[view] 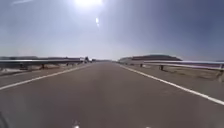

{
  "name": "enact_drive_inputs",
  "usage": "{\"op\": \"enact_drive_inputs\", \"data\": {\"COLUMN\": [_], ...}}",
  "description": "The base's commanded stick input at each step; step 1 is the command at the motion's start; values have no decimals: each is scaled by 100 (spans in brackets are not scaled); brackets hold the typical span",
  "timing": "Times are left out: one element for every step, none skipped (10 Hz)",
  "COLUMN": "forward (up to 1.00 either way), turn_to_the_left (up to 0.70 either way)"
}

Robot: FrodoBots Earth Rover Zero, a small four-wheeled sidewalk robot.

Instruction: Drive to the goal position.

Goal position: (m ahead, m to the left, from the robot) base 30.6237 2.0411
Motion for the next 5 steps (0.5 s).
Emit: {"op": "enact_drive_inputs", "data": {"forward": [100, 100, 100, 100, 100], "turn_to_the_left": [0, 0, 0, 0, 0]}}
